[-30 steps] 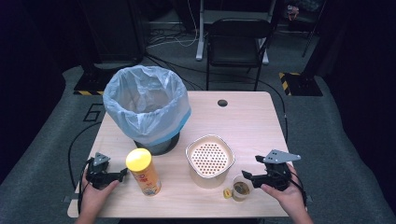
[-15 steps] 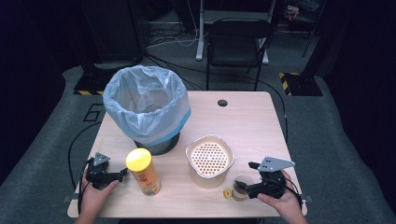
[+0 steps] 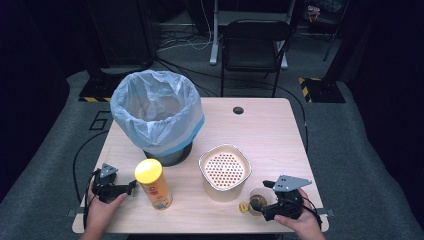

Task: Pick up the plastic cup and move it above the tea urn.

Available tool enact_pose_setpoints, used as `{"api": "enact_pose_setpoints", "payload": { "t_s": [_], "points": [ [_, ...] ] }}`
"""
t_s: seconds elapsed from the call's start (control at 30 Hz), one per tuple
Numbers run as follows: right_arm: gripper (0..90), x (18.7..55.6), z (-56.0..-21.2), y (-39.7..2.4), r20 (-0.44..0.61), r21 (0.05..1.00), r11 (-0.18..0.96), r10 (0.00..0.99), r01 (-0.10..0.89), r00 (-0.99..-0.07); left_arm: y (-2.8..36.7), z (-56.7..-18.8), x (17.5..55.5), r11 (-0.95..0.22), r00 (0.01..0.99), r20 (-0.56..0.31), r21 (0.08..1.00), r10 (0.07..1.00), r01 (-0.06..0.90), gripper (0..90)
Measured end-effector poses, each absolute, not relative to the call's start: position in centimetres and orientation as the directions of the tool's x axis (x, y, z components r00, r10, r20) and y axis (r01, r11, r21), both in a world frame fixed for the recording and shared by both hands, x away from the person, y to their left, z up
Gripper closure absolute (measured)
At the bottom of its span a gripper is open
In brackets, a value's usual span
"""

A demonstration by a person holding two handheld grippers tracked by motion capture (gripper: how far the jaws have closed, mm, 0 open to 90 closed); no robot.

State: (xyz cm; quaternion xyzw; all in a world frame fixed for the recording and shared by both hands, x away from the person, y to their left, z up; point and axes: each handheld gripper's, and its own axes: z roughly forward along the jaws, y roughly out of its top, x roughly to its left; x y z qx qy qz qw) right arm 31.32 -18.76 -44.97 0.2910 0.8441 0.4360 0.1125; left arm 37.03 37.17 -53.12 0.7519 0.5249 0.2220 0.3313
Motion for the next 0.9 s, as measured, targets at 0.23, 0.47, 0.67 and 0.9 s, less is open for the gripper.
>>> {"api": "enact_pose_setpoints", "payload": {
  "t_s": [0.23,0.47,0.67,0.9],
  "points": [
    [13.6,31.2,-46.0,-18.6,0.039,0.794,0.471,0.591,0.384,-0.806,37.2,-53.1,37.0,-0.231,0.351,-0.013,0.731,0.936,0.642,6.3],
    [14.6,31.1,-47.2,-18.5,0.035,0.782,0.493,0.575,0.381,-0.817,37.2,-53.1,37.0,-0.230,0.351,-0.013,0.731,0.936,0.642,6.3],
    [16.4,31.0,-47.8,-18.4,0.016,0.778,0.513,0.561,0.363,-0.827,37.2,-53.2,37.0,-0.227,0.348,-0.013,0.736,0.937,0.638,6.3],
    [22.2,31.2,-48.2,-18.6,0.010,0.788,0.505,0.562,0.353,-0.827,37.1,-53.2,37.1,-0.226,0.348,-0.012,0.738,0.938,0.636,6.3]
  ]
}}
